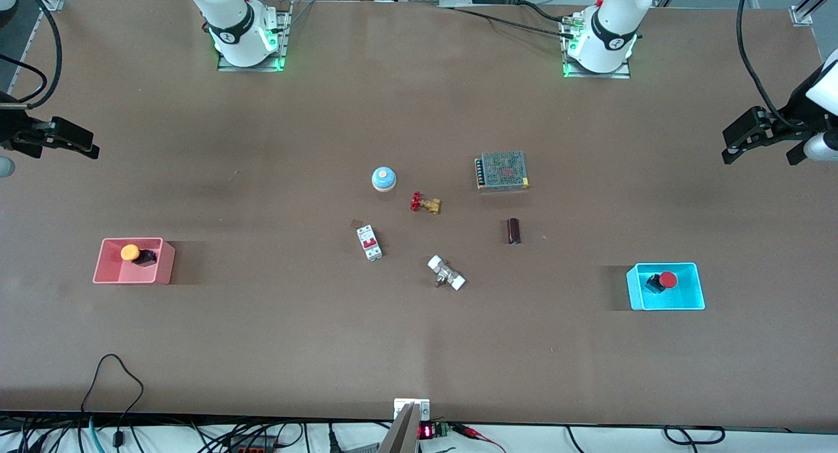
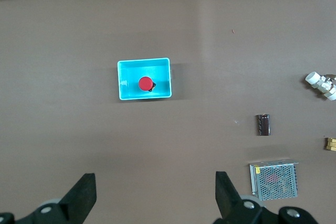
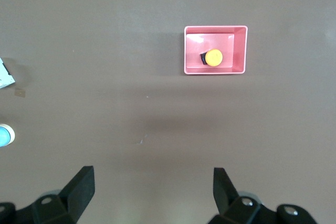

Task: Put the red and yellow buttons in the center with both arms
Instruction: 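Reach the right gripper to the pink box while the left gripper reaches the cyan box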

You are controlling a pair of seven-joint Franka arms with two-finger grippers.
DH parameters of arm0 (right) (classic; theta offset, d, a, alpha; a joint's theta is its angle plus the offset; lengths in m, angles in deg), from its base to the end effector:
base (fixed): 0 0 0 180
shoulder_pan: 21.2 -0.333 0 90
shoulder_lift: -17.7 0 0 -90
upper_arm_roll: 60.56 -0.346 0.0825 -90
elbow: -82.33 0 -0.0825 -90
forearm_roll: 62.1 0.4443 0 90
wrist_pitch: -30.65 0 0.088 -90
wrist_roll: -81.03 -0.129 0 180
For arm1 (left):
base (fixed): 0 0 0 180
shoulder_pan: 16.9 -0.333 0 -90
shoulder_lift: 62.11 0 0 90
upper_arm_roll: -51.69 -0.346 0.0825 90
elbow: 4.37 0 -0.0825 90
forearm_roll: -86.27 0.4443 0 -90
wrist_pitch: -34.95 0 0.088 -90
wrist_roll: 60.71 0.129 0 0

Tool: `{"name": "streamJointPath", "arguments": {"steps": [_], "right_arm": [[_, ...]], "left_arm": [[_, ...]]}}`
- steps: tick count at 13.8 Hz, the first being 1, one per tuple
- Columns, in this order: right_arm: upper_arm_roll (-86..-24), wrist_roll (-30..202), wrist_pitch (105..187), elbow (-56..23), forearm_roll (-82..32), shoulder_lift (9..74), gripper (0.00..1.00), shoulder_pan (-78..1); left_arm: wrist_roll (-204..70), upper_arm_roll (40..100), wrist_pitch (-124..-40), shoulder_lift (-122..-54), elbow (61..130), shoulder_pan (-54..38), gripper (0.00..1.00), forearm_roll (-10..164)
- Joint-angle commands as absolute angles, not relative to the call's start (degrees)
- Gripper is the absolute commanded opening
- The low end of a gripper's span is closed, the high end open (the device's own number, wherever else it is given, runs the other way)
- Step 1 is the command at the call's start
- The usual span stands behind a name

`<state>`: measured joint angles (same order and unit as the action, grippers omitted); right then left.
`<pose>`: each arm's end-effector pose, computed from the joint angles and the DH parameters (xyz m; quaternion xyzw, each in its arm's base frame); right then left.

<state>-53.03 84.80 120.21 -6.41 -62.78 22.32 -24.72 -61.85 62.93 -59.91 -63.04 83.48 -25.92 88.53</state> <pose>0.6361 -0.0431 0.5935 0.9994 -0.0019 -0.0335 0.0090 0.6314 -0.0187 0.6509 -0.9984 0.0099 -0.0537 0.0166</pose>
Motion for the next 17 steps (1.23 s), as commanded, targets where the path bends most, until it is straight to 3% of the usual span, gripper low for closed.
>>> {"name": "streamJointPath", "arguments": {"steps": [1, 6, 11, 17], "right_arm": [[-53.53, 83.32, 120.12, -8.63, -63.15, 20.52, 1.00, -24.36], [-53.35, 83.49, 121.87, -8.55, -63.94, 23.49, 1.00, -24.27], [-53.18, 85.25, 132.58, -8.46, -64.12, 34.29, 1.00, -21.46], [-53.18, 92.36, 151.11, -8.11, -63.59, 48.71, 1.00, -16.81]], "left_arm": [[-60.71, 63.29, -58.74, -62.46, 82.73, -26.31, 1.00, 89.34], [-60.62, 63.03, -59.88, -63.77, 83.00, -26.31, 1.00, 89.34], [-60.89, 62.32, -65.06, -71.41, 83.44, -27.44, 1.00, 89.52], [-60.62, 62.32, -77.09, -82.83, 83.52, -30.96, 1.00, 92.59]]}}
